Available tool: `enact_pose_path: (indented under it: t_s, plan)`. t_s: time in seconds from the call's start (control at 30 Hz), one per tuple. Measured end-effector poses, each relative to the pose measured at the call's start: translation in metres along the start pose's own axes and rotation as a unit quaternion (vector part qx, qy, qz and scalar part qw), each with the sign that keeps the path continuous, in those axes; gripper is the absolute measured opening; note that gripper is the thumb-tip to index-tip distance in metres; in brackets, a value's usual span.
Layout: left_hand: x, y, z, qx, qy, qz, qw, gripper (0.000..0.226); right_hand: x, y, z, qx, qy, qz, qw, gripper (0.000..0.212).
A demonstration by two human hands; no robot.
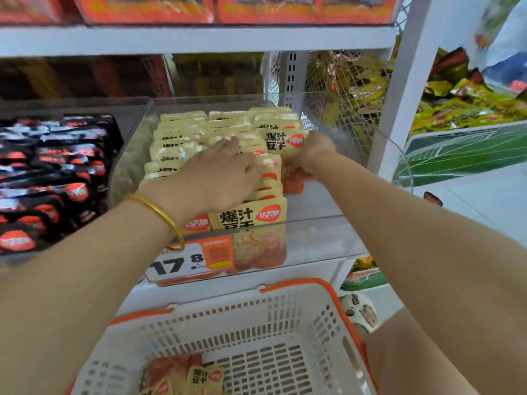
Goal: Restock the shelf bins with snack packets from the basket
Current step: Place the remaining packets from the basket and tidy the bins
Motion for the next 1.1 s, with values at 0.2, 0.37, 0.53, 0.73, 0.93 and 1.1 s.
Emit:
enact_pose_path:
  t_s: [0.2,0.37,0.53,0.73,0.93,1.1]
  plan:
    - [0.001,0.001,0.001,-0.001,-0.007,-0.001,1.000,0.053,0.009,0.001,0.003,0.002,-0.004,0.033,0.999,0.026]
    - [-0.005,0.002,0.002,0.013,-0.058,-0.075,0.995,0.048,0.009,-0.004,-0.010,0.051,0.095,0.074,0.991,0.011]
    - [-0.043,-0.005,-0.043,0.076,-0.267,-0.152,0.949,0.038,-0.062,0.015,-0.055,-0.050,-0.054,0.123,0.990,0.022]
    - [0.017,-0.007,-0.165,0.187,-0.311,-0.160,0.918,0.028,-0.062,-0.002,-0.213,-0.102,0.106,0.213,0.966,0.015]
    - [0.193,0.068,-0.183,-0.010,0.090,-0.089,0.992,0.034,0.135,-0.120,-0.270,-0.052,0.400,-0.136,0.905,0.015]
    - [0.241,0.085,-0.195,-0.050,0.179,-0.067,0.980,0.031,0.219,-0.256,-0.332,-0.126,0.517,-0.360,0.766,0.037]
Point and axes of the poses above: each hand's wrist, its own z-axis towards the middle knuckle, its own x-axis out of the palm, y = z × x, the point moved 7 cm from there along z, towards the middle knuckle, and after that the axes turned 10 degrees about -y, right-handed, at the moved point
